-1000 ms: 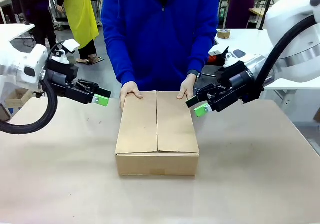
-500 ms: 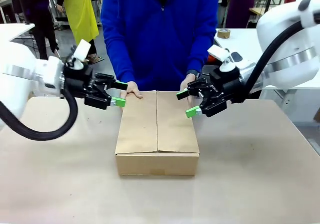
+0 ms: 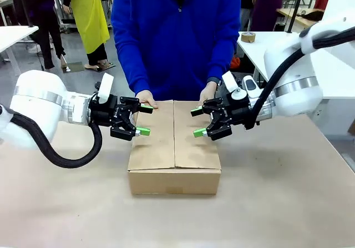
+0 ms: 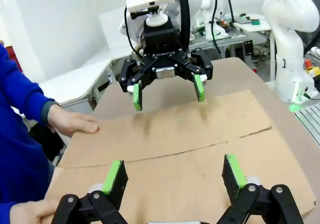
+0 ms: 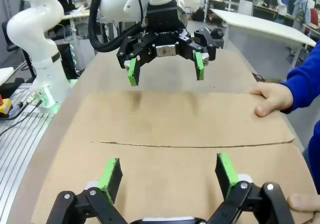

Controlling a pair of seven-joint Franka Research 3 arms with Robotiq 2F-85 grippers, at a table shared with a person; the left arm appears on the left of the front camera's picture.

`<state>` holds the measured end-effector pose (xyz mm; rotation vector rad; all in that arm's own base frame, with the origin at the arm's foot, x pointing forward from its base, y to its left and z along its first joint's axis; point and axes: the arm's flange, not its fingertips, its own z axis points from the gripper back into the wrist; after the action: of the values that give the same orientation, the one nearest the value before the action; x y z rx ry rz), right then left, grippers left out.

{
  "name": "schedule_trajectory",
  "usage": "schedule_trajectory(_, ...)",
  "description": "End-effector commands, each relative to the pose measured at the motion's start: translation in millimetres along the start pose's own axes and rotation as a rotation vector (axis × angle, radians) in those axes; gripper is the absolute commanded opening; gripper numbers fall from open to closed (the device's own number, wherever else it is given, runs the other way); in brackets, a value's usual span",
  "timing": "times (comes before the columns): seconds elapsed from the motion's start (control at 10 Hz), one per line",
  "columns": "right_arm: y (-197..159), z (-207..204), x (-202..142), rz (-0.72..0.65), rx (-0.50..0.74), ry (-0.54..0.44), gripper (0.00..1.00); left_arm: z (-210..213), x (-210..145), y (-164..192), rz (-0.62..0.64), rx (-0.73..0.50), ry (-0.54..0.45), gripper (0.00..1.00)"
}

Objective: Pack the gift set into the box.
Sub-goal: Press and hold the closed box until the human finishes sealing it.

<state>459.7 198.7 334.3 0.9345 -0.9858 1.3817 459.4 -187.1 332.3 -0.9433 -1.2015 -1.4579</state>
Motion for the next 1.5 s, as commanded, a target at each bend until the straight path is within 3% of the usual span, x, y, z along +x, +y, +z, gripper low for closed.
schedule_trajectory(0.0,-10.6,-14.0,-4.4,-0.027,-0.004,-0.006,1.00,-5.3,-5.7,5.4,0.028,0.028,0.018,1.00)
schedule_trajectory(0.4,-20.6,-12.3,-27.9,-0.047,-0.010,0.100,1.00,-6.8,-29.6,10.8,0.092,0.057,0.078,1.00)
schedule_trajectory(0.8,-19.6,8.3,-42.6,-0.087,-0.001,0.130,1.00,-16.5,-40.3,12.4,0.125,0.042,0.128,1.00)
schedule_trajectory(1.4,-21.0,5.2,-34.9,-0.077,-0.010,0.077,1.00,-11.5,-35.2,10.5,0.124,0.037,0.105,1.00)
